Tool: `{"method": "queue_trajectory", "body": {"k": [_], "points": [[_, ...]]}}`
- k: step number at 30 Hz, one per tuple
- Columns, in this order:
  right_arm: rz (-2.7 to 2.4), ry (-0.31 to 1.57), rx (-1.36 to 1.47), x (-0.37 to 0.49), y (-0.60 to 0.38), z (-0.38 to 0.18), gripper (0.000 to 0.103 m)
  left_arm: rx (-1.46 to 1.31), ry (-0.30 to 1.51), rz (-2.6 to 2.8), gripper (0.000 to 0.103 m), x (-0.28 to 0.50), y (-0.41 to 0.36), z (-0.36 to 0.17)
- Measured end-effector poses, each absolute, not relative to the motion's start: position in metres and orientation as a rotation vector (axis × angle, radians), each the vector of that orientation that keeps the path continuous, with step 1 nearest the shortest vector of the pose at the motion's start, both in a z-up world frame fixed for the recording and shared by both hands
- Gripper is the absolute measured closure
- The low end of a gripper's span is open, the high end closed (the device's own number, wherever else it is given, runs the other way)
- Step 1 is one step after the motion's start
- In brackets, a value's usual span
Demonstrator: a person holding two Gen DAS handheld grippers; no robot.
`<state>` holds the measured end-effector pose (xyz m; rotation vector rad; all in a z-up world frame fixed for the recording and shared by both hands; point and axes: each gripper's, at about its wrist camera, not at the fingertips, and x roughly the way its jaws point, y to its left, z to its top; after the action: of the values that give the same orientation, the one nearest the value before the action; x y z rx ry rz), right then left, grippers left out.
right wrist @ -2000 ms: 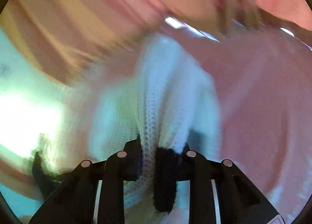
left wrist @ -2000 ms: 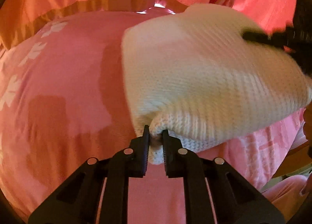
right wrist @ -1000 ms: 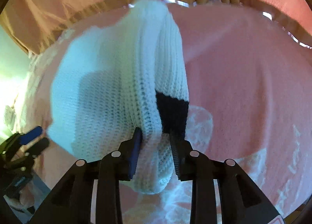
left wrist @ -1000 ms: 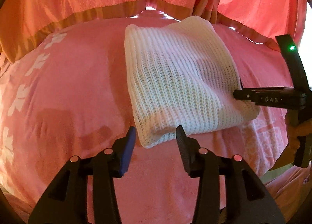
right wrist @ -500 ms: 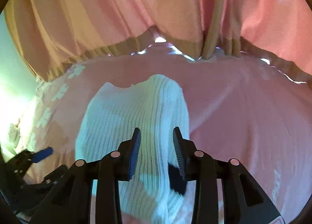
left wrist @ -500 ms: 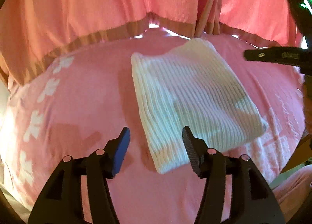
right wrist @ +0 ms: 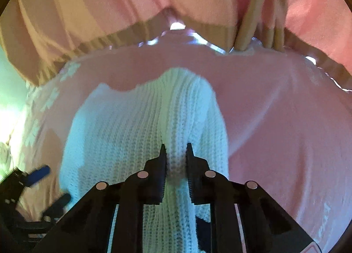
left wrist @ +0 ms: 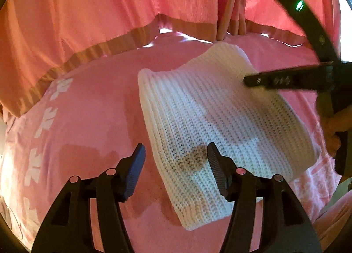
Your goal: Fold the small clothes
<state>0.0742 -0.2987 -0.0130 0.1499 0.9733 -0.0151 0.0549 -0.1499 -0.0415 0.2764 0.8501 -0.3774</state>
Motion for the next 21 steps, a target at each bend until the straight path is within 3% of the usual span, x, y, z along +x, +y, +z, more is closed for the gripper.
{"method": "queue_trajectory", "body": {"k": [2,5,7,8,10,11,12,13,15,21], "points": [[-0.025,0.980,0.168,0.075,-0.307,-0.017,0.089,0.270,0.859,-0.382,0.047,0.057,-0.148,-0.045],[-0.043,1.036,0.151,0.080,-0.312,-0.042,0.078,0.261,0.861,-0.380,0.041,0.060,-0.145,-0.048],[-0.030,1.029,0.175,0.078,-0.314,-0.037,0.078,0.254,0.860,-0.374,0.039,0.061,-0.142,-0.049],[-0.025,1.011,0.199,0.075,-0.317,-0.028,0.071,0.249,0.864,-0.374,0.039,0.061,-0.141,-0.050],[-0.055,0.952,0.222,0.061,-0.325,-0.010,0.048,0.194,0.876,-0.391,0.036,0.064,-0.132,-0.047],[-0.071,0.930,0.228,0.053,-0.330,-0.006,0.029,0.131,0.883,-0.400,0.033,0.067,-0.123,-0.043],[-0.074,0.924,0.237,0.049,-0.333,-0.006,0.023,0.060,0.891,-0.414,0.025,0.071,-0.114,-0.040],[-0.064,0.934,0.253,0.044,-0.338,-0.010,0.023,-0.016,0.899,-0.427,0.018,0.076,-0.105,-0.038],[-0.047,0.994,0.278,0.044,-0.343,-0.024,0.023,-0.187,0.918,-0.446,0.015,0.090,-0.086,-0.038],[0.076,1.122,0.446,0.051,-0.352,-0.072,0.017,-0.420,1.067,-0.463,0.014,0.130,-0.077,-0.078]]}}
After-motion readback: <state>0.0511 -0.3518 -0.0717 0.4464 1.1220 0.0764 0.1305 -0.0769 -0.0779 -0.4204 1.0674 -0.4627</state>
